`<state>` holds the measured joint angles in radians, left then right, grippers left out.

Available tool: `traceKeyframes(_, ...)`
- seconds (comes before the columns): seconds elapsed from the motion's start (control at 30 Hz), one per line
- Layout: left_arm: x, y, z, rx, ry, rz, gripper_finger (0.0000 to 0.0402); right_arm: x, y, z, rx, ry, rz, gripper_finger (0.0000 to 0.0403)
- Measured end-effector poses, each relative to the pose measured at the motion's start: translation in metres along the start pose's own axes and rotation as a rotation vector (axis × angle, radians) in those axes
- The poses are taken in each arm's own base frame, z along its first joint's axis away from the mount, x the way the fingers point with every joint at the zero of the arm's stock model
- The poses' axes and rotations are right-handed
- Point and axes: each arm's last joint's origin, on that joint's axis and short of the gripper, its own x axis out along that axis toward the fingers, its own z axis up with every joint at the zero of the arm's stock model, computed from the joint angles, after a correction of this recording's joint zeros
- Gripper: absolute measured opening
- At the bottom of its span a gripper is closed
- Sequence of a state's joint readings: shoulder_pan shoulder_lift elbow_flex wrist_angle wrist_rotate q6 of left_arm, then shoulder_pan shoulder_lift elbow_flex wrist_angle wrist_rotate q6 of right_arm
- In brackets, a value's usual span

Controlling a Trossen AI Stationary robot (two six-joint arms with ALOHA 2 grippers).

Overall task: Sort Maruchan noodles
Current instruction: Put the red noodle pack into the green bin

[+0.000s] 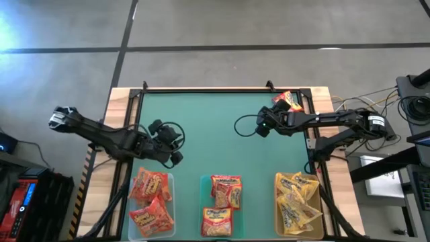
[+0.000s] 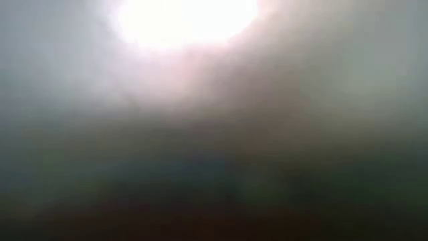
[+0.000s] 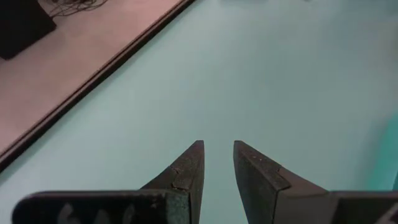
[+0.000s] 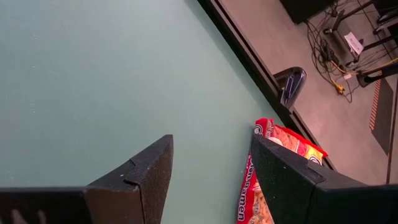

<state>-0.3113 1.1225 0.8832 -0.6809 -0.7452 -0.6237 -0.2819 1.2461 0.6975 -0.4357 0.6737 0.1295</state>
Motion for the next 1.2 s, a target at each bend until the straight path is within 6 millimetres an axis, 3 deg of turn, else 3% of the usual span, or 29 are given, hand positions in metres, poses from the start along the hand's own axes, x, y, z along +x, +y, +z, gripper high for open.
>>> traceKeyframes(0.37, 0.036, -0.024, -0.015, -0.182, -0.330, -0.335, 0.0065, 0.000, 0.000, 0.003, -0.005, -0.027, 0.003, 0.0206)
traceKeyframes(0.53, 0.049, -0.029, -0.026, -0.216, -0.455, -0.378, 0.0054, 0.000, 0.001, 0.005, 0.128, -0.045, 0.008, 0.0206)
traceKeyframes(0.93, 0.071, -0.039, -0.031, -0.188, -0.495, -0.358, 0.0048, 0.000, 0.000, 0.014, 0.318, -0.120, 0.018, 0.0206)
traceKeyframes(1.2, 0.074, -0.047, -0.033, -0.147, -0.457, -0.499, 0.0048, 0.007, -0.011, 0.009, 0.380, -0.065, -0.042, 0.0206)
